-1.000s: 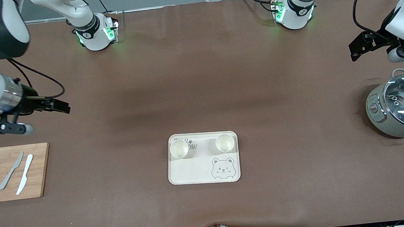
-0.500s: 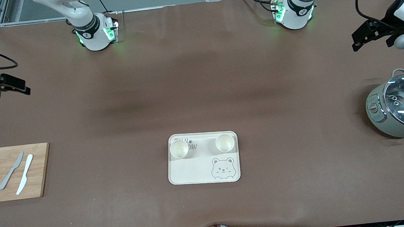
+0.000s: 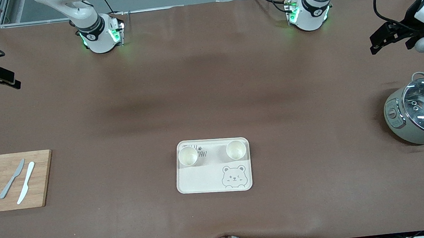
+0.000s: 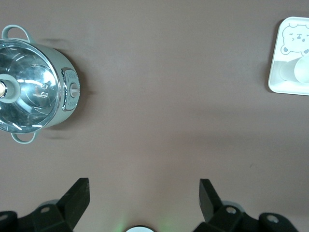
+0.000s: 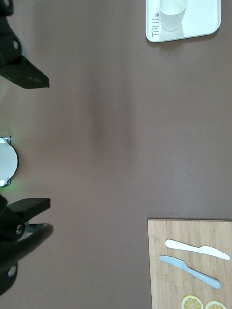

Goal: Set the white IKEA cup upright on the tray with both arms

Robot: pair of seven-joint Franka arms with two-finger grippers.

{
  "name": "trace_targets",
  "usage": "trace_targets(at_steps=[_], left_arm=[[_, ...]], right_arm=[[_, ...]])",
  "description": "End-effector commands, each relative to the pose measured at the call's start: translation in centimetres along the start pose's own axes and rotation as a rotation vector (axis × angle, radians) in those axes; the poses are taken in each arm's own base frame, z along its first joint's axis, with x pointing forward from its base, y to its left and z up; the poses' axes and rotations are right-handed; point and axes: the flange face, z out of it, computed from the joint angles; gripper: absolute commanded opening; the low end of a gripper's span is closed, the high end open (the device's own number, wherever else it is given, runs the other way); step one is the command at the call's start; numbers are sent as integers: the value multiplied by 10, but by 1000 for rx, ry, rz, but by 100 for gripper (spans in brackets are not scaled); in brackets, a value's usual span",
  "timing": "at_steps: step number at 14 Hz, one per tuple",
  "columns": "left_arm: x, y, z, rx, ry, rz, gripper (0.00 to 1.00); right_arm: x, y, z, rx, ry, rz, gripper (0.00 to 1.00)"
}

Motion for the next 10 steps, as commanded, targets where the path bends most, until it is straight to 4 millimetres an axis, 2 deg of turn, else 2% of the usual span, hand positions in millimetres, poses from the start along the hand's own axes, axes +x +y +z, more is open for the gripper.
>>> trace_targets(at_steps=[1,2,5,10], left_arm=[[2,1,-3,-7,11,16,100],[3,1,-3,-7,11,16,100],[3,5,-5,-5,14,22,100],[2,15,3,-3,4,34,100]], right_arm=[[-5,-2,-6,-30,9,-13,100],[-4,-2,-6,-27,9,-13,100],[-4,-22,-5,-37,14,-44,100],[-3,-19,-3,-29,11,-38,100]])
